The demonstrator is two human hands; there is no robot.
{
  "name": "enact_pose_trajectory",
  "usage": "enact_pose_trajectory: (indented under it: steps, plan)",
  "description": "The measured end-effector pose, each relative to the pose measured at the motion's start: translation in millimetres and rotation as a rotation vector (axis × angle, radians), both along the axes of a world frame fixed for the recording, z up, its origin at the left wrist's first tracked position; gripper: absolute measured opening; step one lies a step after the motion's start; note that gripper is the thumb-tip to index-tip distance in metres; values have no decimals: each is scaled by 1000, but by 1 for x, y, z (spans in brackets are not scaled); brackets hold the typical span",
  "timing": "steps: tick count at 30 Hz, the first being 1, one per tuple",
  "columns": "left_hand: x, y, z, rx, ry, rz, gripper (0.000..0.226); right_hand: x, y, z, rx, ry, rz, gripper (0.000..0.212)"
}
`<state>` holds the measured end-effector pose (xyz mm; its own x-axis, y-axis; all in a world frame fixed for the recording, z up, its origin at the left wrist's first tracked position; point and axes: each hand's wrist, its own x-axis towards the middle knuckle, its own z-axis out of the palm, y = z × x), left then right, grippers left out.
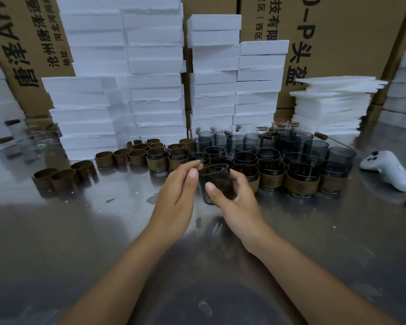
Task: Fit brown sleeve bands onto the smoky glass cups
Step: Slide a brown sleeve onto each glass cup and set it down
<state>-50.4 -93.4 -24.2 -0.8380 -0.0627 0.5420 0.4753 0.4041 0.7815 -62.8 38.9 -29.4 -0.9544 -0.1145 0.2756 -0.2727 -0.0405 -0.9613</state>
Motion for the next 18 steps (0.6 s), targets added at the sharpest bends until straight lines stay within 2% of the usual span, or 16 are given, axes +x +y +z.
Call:
enact_pose_trajectory:
  steps: [9,18]
  plan:
    - [0,2,6,167,-10,-134,43,6,-5,-1,69,39,129,46]
    - [5,8,10,194,55,-197,35,2,-2,-1,27,11,41,41]
